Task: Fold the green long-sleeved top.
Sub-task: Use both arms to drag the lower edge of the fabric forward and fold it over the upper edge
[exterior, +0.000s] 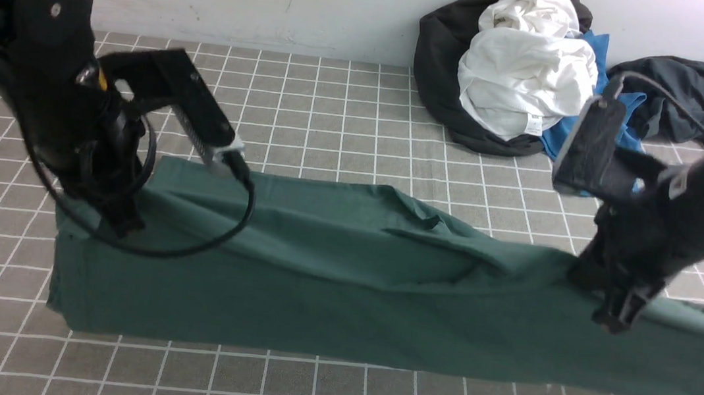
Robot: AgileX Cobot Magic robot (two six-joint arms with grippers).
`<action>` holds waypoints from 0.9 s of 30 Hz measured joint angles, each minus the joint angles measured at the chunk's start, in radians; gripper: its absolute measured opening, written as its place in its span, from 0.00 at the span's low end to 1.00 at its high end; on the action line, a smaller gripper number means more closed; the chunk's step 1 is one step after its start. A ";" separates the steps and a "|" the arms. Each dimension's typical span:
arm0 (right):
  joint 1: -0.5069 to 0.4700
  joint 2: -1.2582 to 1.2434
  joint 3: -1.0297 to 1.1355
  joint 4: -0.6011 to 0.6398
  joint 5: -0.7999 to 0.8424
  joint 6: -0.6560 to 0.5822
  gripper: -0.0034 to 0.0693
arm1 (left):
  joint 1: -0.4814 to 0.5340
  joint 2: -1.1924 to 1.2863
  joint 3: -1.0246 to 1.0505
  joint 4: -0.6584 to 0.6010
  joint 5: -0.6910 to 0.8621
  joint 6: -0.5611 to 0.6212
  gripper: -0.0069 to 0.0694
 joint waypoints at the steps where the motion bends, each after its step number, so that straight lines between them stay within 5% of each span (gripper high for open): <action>1: -0.014 0.038 -0.048 0.021 0.009 -0.014 0.06 | 0.012 0.039 -0.049 0.000 0.000 0.005 0.11; 18: -0.070 0.533 -0.470 0.065 0.016 0.027 0.07 | 0.120 0.522 -0.437 -0.010 -0.113 0.047 0.11; 22: -0.071 0.569 -0.479 0.065 -0.021 0.068 0.12 | 0.123 0.548 -0.439 -0.006 -0.176 0.046 0.16; 27: -0.071 0.592 -0.480 0.048 -0.099 0.146 0.29 | 0.126 0.571 -0.443 0.011 -0.234 0.031 0.37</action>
